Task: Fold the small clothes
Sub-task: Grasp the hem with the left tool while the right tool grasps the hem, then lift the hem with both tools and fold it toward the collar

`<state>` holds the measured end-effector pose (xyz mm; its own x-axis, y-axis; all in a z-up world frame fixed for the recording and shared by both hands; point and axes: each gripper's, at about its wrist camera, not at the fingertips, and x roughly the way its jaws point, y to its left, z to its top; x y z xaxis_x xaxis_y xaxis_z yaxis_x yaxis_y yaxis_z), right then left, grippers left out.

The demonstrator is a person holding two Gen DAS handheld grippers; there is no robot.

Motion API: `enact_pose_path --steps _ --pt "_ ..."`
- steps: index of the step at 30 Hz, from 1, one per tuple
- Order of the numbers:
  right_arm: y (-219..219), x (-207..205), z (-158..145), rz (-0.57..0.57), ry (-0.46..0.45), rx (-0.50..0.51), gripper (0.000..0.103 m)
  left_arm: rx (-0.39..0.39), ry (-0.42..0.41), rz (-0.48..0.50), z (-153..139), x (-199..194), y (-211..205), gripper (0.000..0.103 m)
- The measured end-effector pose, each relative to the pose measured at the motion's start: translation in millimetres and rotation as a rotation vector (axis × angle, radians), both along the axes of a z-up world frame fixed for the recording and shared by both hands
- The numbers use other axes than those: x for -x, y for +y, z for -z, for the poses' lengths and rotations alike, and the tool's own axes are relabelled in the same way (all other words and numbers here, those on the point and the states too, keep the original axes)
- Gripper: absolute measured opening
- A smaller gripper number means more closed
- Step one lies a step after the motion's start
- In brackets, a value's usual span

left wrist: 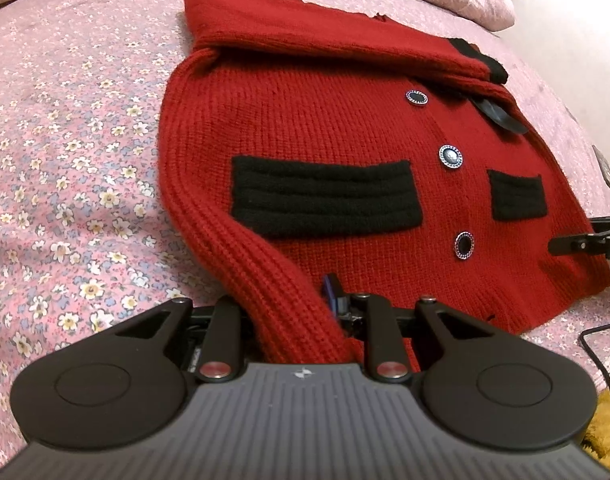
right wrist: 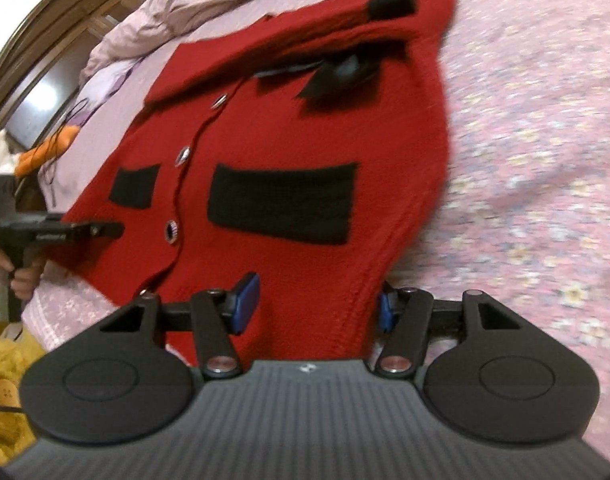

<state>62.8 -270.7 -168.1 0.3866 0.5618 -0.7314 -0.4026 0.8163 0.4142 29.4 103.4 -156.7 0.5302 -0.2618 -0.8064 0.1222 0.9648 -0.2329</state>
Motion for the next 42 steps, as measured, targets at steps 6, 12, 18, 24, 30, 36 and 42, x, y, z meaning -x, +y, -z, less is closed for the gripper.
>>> enact_pose_path --steps 6,12,18,24,30,36,42 --pt "-4.1 2.7 4.2 0.016 0.041 -0.098 0.016 0.058 -0.003 -0.021 -3.7 4.3 11.0 0.013" --pt "-28.4 7.9 -14.4 0.049 -0.008 -0.295 0.012 0.146 -0.029 -0.066 -24.1 8.5 23.1 0.01" --pt "-36.3 2.0 -36.3 0.09 -0.075 -0.426 0.011 0.248 -0.095 -0.098 -55.4 3.7 26.2 0.009" --pt "-34.5 -14.3 -59.0 0.104 -0.13 -0.528 0.01 0.323 -0.183 -0.126 -93.8 -12.4 26.8 0.009" --pt "-32.0 -36.1 -73.1 0.117 -0.178 -0.561 0.01 0.357 -0.256 -0.152 -123.6 -43.7 26.2 0.009" --pt "-33.2 -63.6 -89.2 0.14 -0.221 -0.605 0.01 0.407 -0.289 -0.244 -139.2 -71.6 36.5 0.009" --pt "-36.6 -101.7 -94.2 0.196 -0.232 -0.642 0.01 0.416 -0.299 -0.325 -146.6 -110.2 40.2 0.009"
